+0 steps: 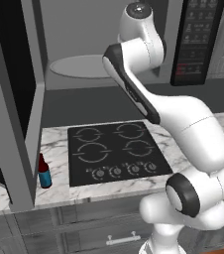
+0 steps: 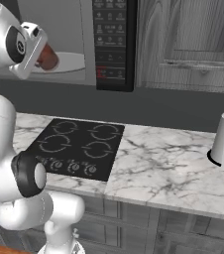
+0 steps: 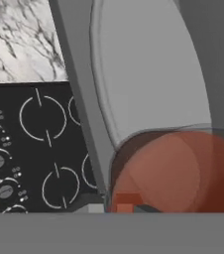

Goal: Place the microwavable item in the microwave. Then, close the microwave door and press the start button.

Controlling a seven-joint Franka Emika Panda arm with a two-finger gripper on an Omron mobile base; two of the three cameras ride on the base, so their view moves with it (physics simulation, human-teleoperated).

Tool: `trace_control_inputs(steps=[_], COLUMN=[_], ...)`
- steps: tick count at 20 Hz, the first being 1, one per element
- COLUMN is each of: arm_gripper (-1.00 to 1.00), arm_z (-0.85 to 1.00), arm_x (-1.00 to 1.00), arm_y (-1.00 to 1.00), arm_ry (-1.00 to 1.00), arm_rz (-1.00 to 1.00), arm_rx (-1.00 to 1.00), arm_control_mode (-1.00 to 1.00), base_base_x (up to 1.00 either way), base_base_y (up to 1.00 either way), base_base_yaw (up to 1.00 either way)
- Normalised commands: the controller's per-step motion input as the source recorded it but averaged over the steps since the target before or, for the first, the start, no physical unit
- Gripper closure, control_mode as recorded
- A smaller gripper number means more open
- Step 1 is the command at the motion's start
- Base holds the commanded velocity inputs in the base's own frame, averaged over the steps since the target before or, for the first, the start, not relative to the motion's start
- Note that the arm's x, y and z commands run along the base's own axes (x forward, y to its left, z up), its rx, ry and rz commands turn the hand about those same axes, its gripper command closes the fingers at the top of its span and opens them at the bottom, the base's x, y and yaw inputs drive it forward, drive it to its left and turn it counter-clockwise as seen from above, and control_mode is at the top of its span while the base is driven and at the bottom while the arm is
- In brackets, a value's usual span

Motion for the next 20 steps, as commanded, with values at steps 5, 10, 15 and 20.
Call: trace_control_inputs(steps=[5, 10, 15, 20], arm_gripper=[1.00, 1.00, 1.00, 1.00], arm_z=[-0.05, -0.09, -0.10, -0.21], arm_x=[0.84, 0.71, 0.59, 0.21], arm_y=[0.11, 0.11, 0.12, 0.28], arm_ry=[0.09, 0.05, 0.00, 0.00], arm_rz=[0.03, 0.01, 0.00, 0.03], arm_rx=[0.00, 0.00, 0.00, 0.00], arm_control_mode=[-1.00, -1.00, -1.00, -1.00], base_base_x=[0.00, 0.00, 0.00, 0.00], base_base_y=[0.00, 0.00, 0.00, 0.00], base_base_yaw=[0.00, 0.00, 0.00, 0.00])
